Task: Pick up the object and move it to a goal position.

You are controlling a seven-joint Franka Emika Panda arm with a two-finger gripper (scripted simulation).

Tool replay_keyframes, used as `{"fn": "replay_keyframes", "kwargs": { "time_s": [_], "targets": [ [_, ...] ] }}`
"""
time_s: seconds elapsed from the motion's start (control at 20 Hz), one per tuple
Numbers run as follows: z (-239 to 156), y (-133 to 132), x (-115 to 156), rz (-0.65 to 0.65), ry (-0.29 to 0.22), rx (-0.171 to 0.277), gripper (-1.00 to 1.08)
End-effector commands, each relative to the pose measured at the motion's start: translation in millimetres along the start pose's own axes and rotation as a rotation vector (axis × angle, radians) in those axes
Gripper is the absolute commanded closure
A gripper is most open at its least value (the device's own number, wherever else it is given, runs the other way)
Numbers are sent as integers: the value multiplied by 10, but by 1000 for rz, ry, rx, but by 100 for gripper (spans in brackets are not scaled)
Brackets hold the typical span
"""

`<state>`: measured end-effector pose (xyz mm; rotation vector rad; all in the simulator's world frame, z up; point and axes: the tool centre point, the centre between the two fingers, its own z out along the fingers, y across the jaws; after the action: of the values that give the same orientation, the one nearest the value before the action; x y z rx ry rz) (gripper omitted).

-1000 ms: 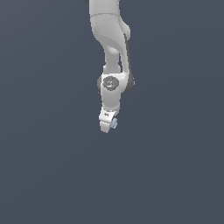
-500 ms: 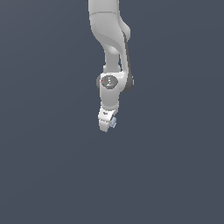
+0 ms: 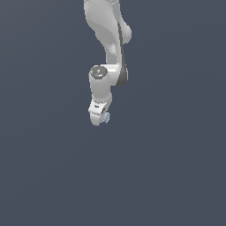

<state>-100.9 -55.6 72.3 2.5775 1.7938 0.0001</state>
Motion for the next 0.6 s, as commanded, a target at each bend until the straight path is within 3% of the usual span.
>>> {"fn": "replay_keyframes", "kwargs": {
  "time_s": [0.0,0.55],
  "targets": [
    [-117,-22,-190,1,0,0,108],
    [-596,-94,-939,1,2,1,108]
  ]
}}
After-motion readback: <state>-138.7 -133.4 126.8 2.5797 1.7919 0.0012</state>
